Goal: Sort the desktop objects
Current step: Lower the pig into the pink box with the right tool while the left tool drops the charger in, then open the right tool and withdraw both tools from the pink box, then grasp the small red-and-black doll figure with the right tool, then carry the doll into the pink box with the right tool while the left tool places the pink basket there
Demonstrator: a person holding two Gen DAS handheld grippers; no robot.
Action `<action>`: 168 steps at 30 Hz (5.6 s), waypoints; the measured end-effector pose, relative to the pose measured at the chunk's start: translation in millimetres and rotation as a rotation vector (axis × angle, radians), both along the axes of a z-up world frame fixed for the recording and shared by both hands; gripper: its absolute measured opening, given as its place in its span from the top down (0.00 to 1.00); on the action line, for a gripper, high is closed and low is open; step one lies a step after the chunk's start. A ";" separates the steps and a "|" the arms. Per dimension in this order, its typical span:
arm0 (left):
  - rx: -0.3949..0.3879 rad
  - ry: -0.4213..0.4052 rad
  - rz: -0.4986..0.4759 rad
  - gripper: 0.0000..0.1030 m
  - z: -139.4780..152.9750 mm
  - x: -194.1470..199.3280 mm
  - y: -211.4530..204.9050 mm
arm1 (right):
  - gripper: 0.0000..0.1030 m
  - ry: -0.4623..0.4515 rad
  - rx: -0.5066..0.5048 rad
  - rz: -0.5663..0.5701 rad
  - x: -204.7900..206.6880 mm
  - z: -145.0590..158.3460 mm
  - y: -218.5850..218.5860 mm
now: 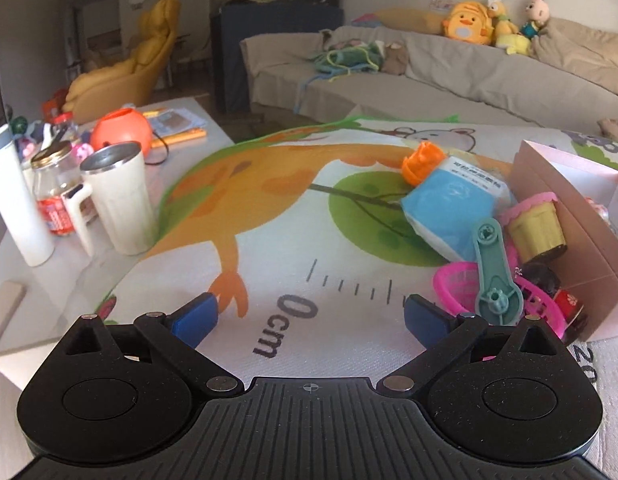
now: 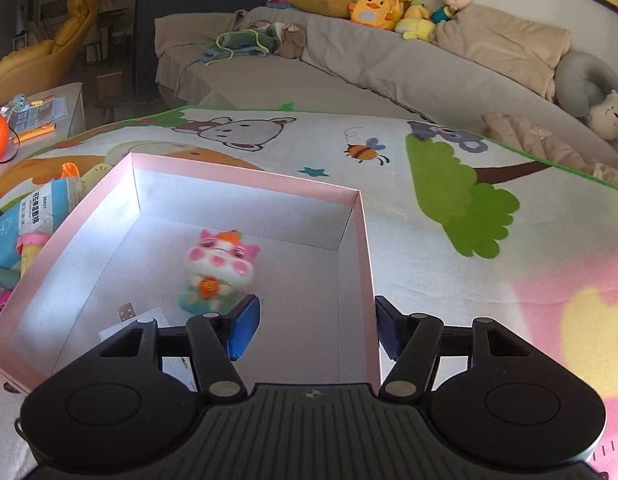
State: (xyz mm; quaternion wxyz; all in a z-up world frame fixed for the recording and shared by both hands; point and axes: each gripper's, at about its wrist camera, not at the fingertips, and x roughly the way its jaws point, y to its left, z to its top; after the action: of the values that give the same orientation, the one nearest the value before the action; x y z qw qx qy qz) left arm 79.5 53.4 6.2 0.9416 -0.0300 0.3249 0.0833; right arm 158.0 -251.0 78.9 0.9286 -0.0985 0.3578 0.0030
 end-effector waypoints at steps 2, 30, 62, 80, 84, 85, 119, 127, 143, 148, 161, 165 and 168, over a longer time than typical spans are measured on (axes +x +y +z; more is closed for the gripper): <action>0.002 0.010 0.013 0.01 -1.1 -1.8 -1.6 | 0.35 -0.009 0.006 0.014 5.6 -0.9 9.4; 0.028 0.102 0.211 0.00 10.0 -56.1 -23.6 | 0.33 -0.249 0.292 0.297 -98.2 8.6 13.5; -0.004 0.079 0.221 0.00 33.7 -118.2 -12.4 | 0.63 -0.060 0.045 0.699 -145.3 9.3 88.4; -0.091 0.053 0.146 0.00 45.1 -83.2 11.4 | 0.72 0.044 0.064 0.644 -89.6 -25.7 149.0; -0.157 0.056 0.006 0.00 48.8 -54.9 -9.6 | 0.72 0.042 0.096 0.636 -111.1 -16.0 121.9; -0.172 0.067 -0.012 0.00 47.0 -45.0 -16.9 | 0.72 0.041 0.085 0.633 -118.3 -13.6 113.6; -0.349 0.074 -0.078 0.06 65.9 -71.1 10.2 | 0.37 -0.042 0.044 0.493 -178.1 -8.7 65.5; 0.127 0.080 -0.193 0.16 35.8 -32.9 -85.3 | 0.46 -0.018 0.070 0.450 -161.8 -11.0 63.2; 0.041 0.017 -0.287 0.27 74.7 -122.3 -51.4 | 0.73 0.080 0.052 0.465 -154.2 1.4 81.2; 0.016 -0.115 -0.334 0.27 124.2 -132.9 -58.6 | 0.73 0.009 0.057 0.504 -194.0 59.4 53.3; -0.065 -0.055 -0.417 0.22 148.9 40.6 -141.5 | 0.70 -0.178 0.070 0.354 -79.6 132.1 11.2; -0.046 -0.032 -0.381 0.08 129.7 47.5 -136.3 | 0.68 -0.101 0.092 0.312 -50.9 103.4 8.4; -0.026 0.009 -0.364 0.08 114.3 44.6 -124.9 | 0.64 -0.069 0.101 0.316 -50.5 87.3 11.3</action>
State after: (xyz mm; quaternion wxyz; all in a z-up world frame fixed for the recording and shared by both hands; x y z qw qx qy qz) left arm 124.1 -71.4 120.4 0.9392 0.0173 0.3302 -0.0925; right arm 107.5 -239.8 166.2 0.9321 -0.1069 0.3050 0.1636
